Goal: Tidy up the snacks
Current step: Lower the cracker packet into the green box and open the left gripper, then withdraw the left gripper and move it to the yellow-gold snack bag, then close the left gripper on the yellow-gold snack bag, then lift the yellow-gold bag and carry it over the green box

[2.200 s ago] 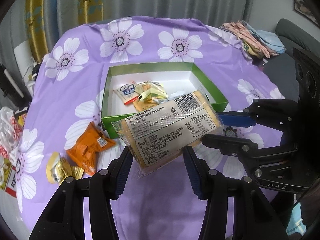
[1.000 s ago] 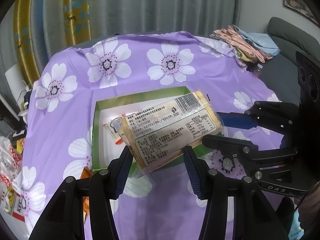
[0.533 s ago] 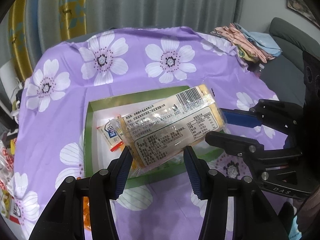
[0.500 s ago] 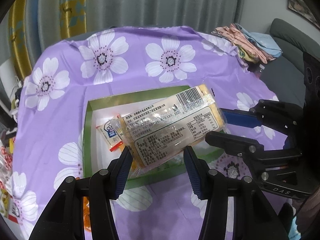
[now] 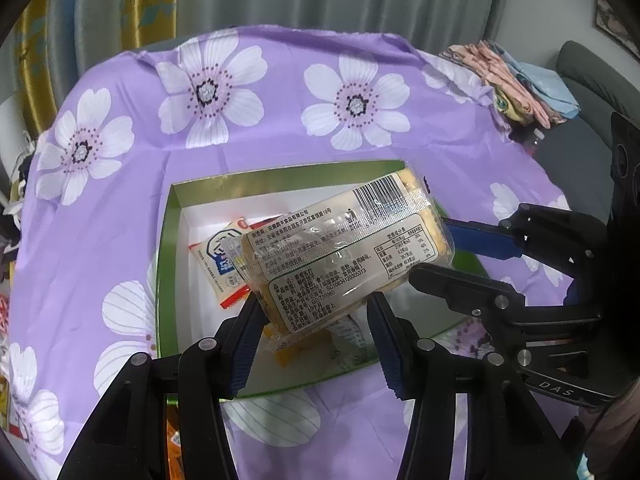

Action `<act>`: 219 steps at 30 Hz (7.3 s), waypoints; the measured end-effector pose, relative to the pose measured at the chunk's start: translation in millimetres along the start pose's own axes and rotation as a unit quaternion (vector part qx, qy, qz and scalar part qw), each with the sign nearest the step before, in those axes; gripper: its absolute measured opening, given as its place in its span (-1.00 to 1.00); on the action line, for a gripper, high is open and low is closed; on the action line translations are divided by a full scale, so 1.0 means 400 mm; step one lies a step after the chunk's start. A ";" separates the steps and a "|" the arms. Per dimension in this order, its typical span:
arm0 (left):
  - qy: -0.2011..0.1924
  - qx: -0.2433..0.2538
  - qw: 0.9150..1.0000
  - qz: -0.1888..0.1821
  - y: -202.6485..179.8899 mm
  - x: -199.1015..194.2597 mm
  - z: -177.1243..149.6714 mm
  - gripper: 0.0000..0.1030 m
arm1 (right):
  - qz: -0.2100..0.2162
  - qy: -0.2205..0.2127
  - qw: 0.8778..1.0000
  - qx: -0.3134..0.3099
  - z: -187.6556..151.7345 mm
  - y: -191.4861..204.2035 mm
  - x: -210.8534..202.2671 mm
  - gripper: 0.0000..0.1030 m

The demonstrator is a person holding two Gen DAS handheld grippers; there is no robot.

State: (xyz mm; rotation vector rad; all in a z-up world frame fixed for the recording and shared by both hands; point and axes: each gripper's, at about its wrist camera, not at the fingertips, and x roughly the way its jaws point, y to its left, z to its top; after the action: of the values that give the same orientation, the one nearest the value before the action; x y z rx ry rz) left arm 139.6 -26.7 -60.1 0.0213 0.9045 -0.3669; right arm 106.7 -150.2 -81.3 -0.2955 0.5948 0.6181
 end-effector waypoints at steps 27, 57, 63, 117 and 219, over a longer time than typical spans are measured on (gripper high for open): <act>0.057 -0.023 0.998 0.003 0.059 0.097 0.020 0.02 | 0.017 0.050 0.998 0.033 -0.003 -0.033 0.125 -0.41; 0.018 -0.048 0.998 0.033 0.084 -0.010 0.007 0.60 | -0.012 0.016 0.996 0.091 -0.031 -0.047 0.008 0.24; -0.028 -0.101 0.994 0.034 0.149 -0.131 -0.028 0.82 | -0.019 0.007 0.994 0.110 -0.076 -0.039 -0.060 0.30; -0.048 -0.310 0.949 -0.019 0.472 -0.241 -0.463 0.82 | 0.222 0.081 0.972 -0.006 0.004 0.536 0.264 0.29; 0.018 0.007 0.997 -0.079 -0.231 -0.107 -0.162 0.03 | 0.082 -0.042 0.980 0.174 -0.255 0.075 -0.170 -0.40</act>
State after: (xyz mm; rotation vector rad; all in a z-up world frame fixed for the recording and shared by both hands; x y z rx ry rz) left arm 36.4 -89.3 -55.0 -0.0306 0.9422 -0.5220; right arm -0.6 -201.4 -124.0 0.1096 0.6382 0.6694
